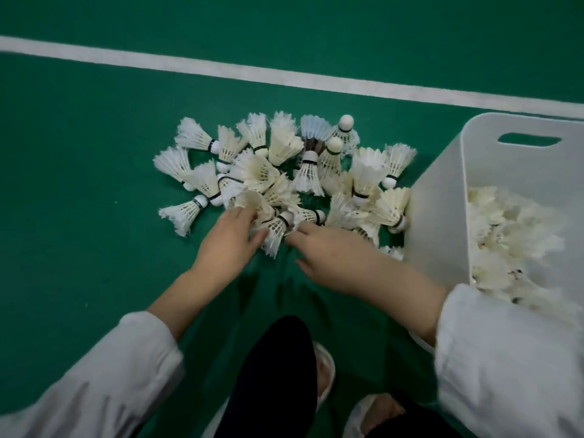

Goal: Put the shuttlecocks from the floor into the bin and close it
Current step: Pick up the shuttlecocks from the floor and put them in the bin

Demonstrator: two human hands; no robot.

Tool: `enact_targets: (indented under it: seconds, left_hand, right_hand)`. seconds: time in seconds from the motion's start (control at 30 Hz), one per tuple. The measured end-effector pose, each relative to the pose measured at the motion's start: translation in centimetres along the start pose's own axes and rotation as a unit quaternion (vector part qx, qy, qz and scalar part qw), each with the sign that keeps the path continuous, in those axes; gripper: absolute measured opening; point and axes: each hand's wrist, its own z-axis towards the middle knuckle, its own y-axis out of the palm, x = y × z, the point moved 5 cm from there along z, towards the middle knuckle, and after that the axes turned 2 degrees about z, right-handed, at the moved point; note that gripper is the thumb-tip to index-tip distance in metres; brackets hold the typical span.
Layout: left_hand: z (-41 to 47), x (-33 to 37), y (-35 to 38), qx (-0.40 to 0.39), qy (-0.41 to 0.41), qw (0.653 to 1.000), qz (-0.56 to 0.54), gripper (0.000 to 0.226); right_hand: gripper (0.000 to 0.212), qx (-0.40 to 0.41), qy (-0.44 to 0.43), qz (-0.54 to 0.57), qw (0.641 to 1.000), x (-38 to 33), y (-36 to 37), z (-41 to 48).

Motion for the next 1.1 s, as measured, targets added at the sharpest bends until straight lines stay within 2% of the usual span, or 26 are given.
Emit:
enact_targets:
  seconds: [0.17,0.27,0.37,0.6,0.7,0.77,0.87,0.97,1.1]
  left_hand:
    - [0.8,-0.9,-0.7,0.026,-0.024,0.996,-0.078,0.017]
    - [0.5,-1.1,-1.4,0.039,-0.025,0.993,-0.107,0.021]
    - [-0.5,-1.9,-2.8,0.051,-0.026,0.984,-0.166,0.018]
    - [-3.4,-4.7,-5.0,0.074,-0.042,0.979,-0.184,0.013]
    - [-3.6,-5.3,-4.8,0.076,-0.052,0.977,-0.194,0.010]
    - [-3.5,-5.5,-4.4,0.067,-0.050,0.976,-0.200,0.008]
    - [-3.1,-5.6,-4.3,0.072,-0.060,0.974,-0.206,0.018]
    - [-2.8,-5.5,-4.0,0.080,-0.075,0.975,-0.193,0.013]
    - [-1.3,-5.4,-2.8,0.055,-0.085,0.991,-0.087,0.019]
  right_hand:
    - [0.045,-0.034,-0.016,-0.056,0.998,-1.7,3.4,3.4]
    - [0.056,-0.070,-0.006,-0.098,0.993,-1.6,4.9,3.9]
    - [0.060,-0.060,0.010,-0.101,0.993,-1.3,5.2,4.0]
    - [0.034,0.063,0.006,-0.008,0.998,-1.6,3.4,3.7]
    - [0.012,0.145,0.029,0.082,0.985,-1.6,1.7,2.8]
    - [0.012,0.173,0.039,0.103,0.979,-1.6,1.3,2.2]
    - [0.014,0.161,0.064,0.066,0.983,-1.6,1.7,2.1]
    - [0.012,0.134,0.074,0.050,0.987,-1.5,2.8,2.6]
    - [0.013,0.104,0.087,0.038,0.990,-1.0,3.8,3.0]
